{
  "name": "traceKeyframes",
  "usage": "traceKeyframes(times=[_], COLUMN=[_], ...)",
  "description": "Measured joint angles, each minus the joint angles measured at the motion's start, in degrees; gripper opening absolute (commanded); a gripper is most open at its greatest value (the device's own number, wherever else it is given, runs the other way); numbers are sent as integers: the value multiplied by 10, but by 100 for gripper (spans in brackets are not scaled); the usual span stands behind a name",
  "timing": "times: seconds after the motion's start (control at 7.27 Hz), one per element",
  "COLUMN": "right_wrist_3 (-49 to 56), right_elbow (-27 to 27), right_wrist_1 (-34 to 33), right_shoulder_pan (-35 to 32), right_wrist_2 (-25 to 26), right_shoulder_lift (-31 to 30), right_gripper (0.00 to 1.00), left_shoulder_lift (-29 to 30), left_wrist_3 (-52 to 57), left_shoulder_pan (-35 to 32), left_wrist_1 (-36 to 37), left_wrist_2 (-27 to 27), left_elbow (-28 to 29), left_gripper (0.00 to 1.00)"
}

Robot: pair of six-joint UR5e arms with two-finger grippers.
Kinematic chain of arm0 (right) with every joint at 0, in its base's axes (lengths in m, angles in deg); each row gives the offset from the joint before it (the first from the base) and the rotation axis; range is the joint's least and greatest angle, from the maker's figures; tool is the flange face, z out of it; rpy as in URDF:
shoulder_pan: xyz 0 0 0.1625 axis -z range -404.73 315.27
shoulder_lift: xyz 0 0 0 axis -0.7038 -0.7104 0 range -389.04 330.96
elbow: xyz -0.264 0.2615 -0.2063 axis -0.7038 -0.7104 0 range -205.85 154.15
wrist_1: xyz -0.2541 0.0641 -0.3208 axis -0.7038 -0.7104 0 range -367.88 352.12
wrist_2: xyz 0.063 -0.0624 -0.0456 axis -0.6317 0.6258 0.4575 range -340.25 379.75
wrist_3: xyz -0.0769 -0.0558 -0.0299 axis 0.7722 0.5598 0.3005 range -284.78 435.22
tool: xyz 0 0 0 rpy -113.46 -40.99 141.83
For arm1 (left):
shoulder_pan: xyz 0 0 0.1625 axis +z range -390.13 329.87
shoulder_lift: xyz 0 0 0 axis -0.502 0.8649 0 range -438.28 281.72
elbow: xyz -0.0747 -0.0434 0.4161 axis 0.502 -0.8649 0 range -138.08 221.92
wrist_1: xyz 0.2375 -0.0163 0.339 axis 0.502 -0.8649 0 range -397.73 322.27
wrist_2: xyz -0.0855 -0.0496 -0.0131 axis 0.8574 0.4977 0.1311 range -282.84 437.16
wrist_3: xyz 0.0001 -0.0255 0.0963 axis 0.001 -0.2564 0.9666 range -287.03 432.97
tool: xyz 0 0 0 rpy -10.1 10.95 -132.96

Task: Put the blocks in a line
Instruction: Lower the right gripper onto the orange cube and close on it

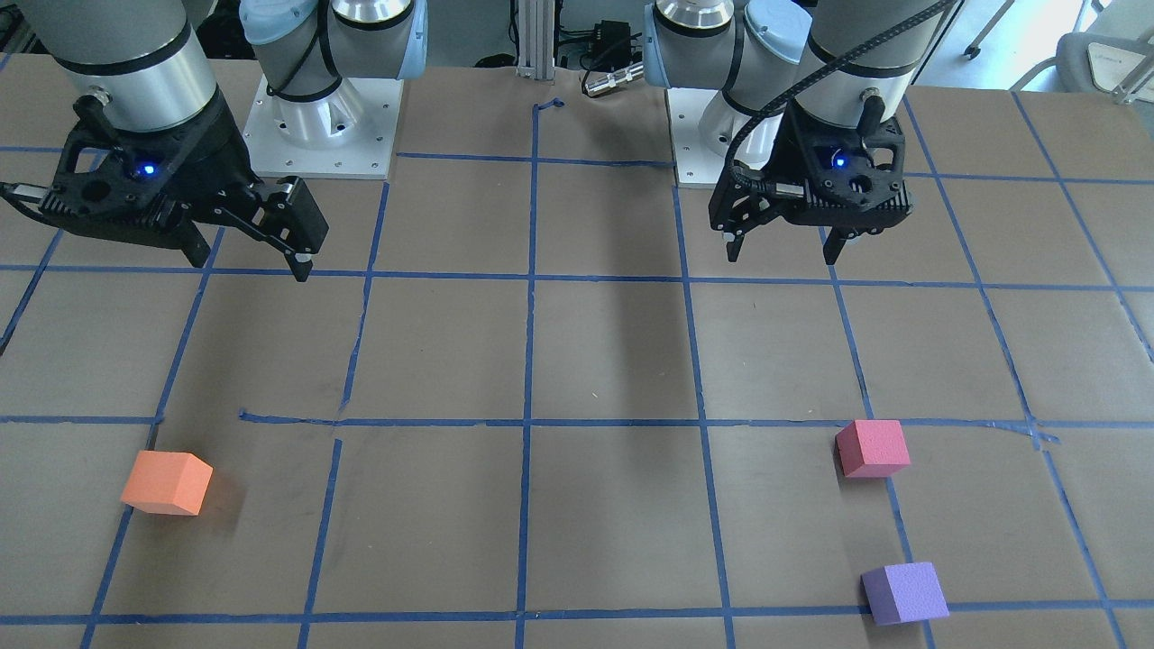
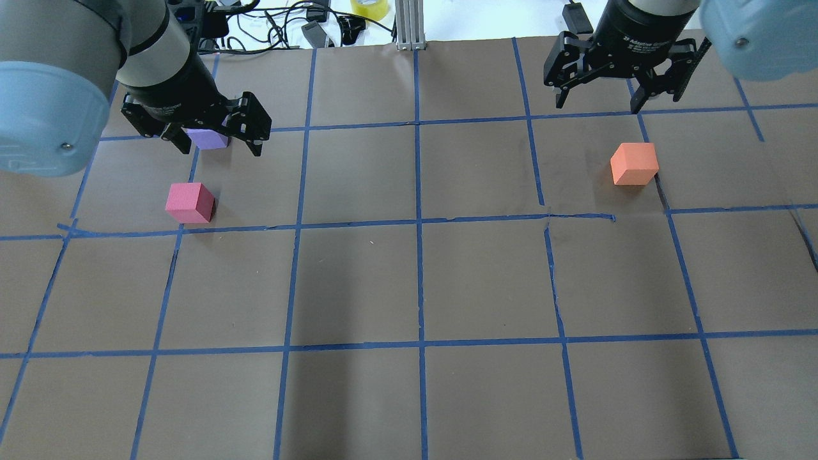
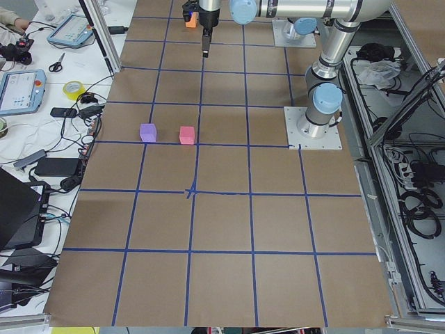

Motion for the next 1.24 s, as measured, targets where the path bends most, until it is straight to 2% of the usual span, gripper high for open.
traceKeyframes(times=[0.28, 0.55, 0.96, 1.24], right_wrist_3=[12, 66, 192, 238], right_elbow=[1, 5, 19, 68], right_wrist_1=[-8, -49, -150, -261], right_shoulder_pan=[28, 83, 155, 169], right_wrist_2=[2, 1, 0, -4], right_shoulder_lift=[32, 94, 193, 238], right_gripper=[100, 100, 96, 97], left_shoulder_lift=[0, -2, -6, -7], left_wrist_3=[1, 1, 3, 5], left_shoulder_pan=[0, 0, 1, 1], left_wrist_1=[4, 4, 5, 6], left_wrist_2=[0, -1, 0, 0], left_elbow=[-1, -1, -1, 1], left_gripper=[100, 100, 100, 100])
